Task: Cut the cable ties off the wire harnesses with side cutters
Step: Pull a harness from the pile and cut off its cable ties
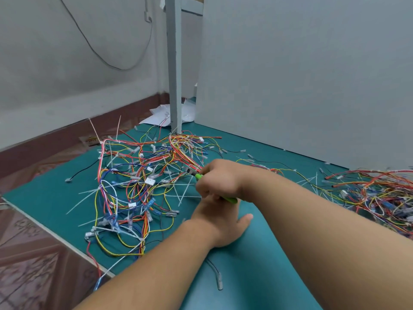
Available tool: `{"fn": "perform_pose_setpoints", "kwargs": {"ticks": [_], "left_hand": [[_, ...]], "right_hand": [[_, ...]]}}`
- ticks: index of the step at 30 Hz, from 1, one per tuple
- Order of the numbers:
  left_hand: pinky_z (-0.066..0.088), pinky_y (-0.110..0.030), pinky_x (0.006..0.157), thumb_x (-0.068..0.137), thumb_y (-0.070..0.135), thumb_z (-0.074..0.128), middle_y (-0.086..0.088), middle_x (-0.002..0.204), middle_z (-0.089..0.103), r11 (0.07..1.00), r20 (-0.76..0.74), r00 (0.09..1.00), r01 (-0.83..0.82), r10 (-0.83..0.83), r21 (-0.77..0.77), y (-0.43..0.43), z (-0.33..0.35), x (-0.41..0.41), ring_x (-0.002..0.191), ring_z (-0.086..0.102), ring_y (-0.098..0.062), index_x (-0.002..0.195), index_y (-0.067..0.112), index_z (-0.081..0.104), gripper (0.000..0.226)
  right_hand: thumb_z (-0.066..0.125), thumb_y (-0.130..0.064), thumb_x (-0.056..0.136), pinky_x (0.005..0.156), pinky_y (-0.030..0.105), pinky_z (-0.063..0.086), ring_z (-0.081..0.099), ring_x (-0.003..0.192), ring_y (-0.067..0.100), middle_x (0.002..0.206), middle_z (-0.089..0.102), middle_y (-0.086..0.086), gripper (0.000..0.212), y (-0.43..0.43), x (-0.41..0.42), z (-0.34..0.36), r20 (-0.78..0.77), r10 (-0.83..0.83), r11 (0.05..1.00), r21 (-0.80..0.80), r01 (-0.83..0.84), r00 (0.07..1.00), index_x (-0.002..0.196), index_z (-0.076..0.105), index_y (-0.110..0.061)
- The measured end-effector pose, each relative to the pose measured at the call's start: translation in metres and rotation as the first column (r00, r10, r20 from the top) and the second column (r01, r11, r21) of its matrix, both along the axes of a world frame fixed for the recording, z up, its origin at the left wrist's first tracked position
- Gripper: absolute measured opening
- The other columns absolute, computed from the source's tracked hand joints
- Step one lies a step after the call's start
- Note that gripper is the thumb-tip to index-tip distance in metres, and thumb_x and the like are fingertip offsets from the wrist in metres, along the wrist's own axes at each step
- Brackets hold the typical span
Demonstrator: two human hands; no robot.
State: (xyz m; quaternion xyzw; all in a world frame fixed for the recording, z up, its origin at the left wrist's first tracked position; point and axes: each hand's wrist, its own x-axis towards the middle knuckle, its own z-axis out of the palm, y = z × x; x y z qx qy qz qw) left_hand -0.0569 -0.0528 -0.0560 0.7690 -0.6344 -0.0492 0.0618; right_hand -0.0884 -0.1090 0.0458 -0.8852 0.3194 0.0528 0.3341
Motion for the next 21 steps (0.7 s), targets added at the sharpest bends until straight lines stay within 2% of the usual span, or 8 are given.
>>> {"fn": "perform_pose_setpoints", "kwargs": {"ticks": [3, 6, 8, 10, 13, 16, 19, 21], "left_hand": [[0.026, -0.047, 0.117, 0.099, 0.060, 0.035, -0.014, 0.157, 0.037, 1.000, 0.027, 1.000, 0.008, -0.008, -0.022, -0.002, -0.002, 0.002, 0.143, 0.031, -0.037, 0.151, 0.018, 0.033, 0.067], [0.019, -0.044, 0.121, 0.097, 0.061, 0.037, -0.013, 0.159, 0.032, 0.993, 0.041, 0.999, -0.001, 0.006, -0.116, -0.003, -0.003, 0.006, 0.146, 0.021, -0.035, 0.151, 0.020, 0.034, 0.068], [0.017, -0.043, 0.123, 0.096, 0.061, 0.039, -0.012, 0.161, 0.027, 0.987, 0.039, 0.999, 0.024, -0.018, -0.160, -0.005, -0.004, 0.006, 0.148, 0.017, -0.033, 0.150, 0.023, 0.033, 0.067], [0.015, -0.042, 0.124, 0.095, 0.059, 0.040, -0.011, 0.163, 0.023, 0.986, 0.026, 0.998, 0.057, -0.054, -0.157, -0.006, -0.006, 0.004, 0.150, 0.014, -0.031, 0.153, 0.025, 0.028, 0.068], [0.021, -0.042, 0.123, 0.095, 0.056, 0.042, -0.010, 0.161, 0.028, 0.986, -0.016, 0.998, 0.057, -0.060, -0.157, -0.005, -0.006, 0.005, 0.147, 0.022, -0.031, 0.153, 0.027, 0.028, 0.066], [0.031, -0.041, 0.116, 0.094, 0.052, 0.045, -0.011, 0.151, 0.040, 0.983, -0.065, 0.996, 0.046, -0.058, -0.180, -0.002, -0.005, 0.006, 0.138, 0.032, -0.030, 0.146, 0.028, 0.033, 0.059], [0.034, -0.043, 0.111, 0.095, 0.050, 0.044, -0.011, 0.150, 0.042, 0.990, -0.068, 0.997, 0.024, -0.034, -0.139, -0.002, -0.005, 0.004, 0.135, 0.035, -0.033, 0.142, 0.028, 0.035, 0.053], [0.032, -0.045, 0.113, 0.095, 0.052, 0.042, -0.012, 0.152, 0.040, 0.996, -0.065, 0.998, 0.006, -0.011, -0.089, -0.002, -0.006, 0.004, 0.138, 0.032, -0.034, 0.142, 0.028, 0.035, 0.053]], "right_hand": [[0.063, -0.022, 0.068, 0.062, 0.035, 0.043, 0.052, 0.065, 0.025, 0.067, 0.060, 0.007, 0.012, -0.006, -0.001, -0.003, 0.067, -0.038, 0.999, 0.030, 0.037, 0.997, 0.073, 0.065, -0.011], [0.060, -0.024, 0.059, 0.059, 0.033, 0.043, 0.054, 0.064, 0.023, 0.068, 0.060, 0.007, 0.039, -0.013, -0.002, -0.004, 0.225, -0.154, 0.979, 0.163, 0.118, 0.962, 0.091, 0.070, -0.005], [0.060, -0.023, 0.057, 0.056, 0.029, 0.040, 0.054, 0.060, 0.017, 0.064, 0.055, 0.002, 0.048, -0.020, -0.003, -0.003, 0.288, -0.189, 0.960, 0.254, 0.115, 0.939, 0.100, 0.067, -0.002], [0.060, -0.021, 0.055, 0.057, 0.029, 0.038, 0.052, 0.057, 0.013, 0.063, 0.053, -0.001, 0.051, -0.026, -0.003, -0.002, 0.303, -0.181, 0.959, 0.264, 0.100, 0.936, 0.101, 0.066, 0.001], [0.059, -0.020, 0.055, 0.060, 0.035, 0.039, 0.048, 0.063, 0.018, 0.063, 0.053, 0.002, 0.048, -0.026, 0.002, 0.000, 0.319, -0.195, 0.961, 0.252, 0.115, 0.927, 0.098, 0.068, 0.000], [0.058, -0.017, 0.055, 0.049, 0.024, 0.038, 0.048, 0.054, 0.013, 0.057, 0.054, -0.005, 0.045, -0.023, 0.008, -0.001, 0.344, -0.235, 0.931, 0.349, 0.108, 0.909, 0.096, 0.070, -0.003], [0.060, -0.016, 0.056, 0.050, 0.024, 0.036, 0.053, 0.056, 0.014, 0.065, 0.057, 0.000, 0.044, -0.019, 0.010, -0.004, 0.273, -0.201, 0.889, 0.454, 0.058, 0.941, 0.097, 0.074, -0.009], [0.063, -0.019, 0.055, 0.055, 0.029, 0.039, 0.056, 0.062, 0.018, 0.071, 0.057, 0.005, 0.049, -0.016, 0.010, -0.007, 0.219, -0.133, 0.925, 0.377, 0.042, 0.966, 0.101, 0.072, -0.002]]}}
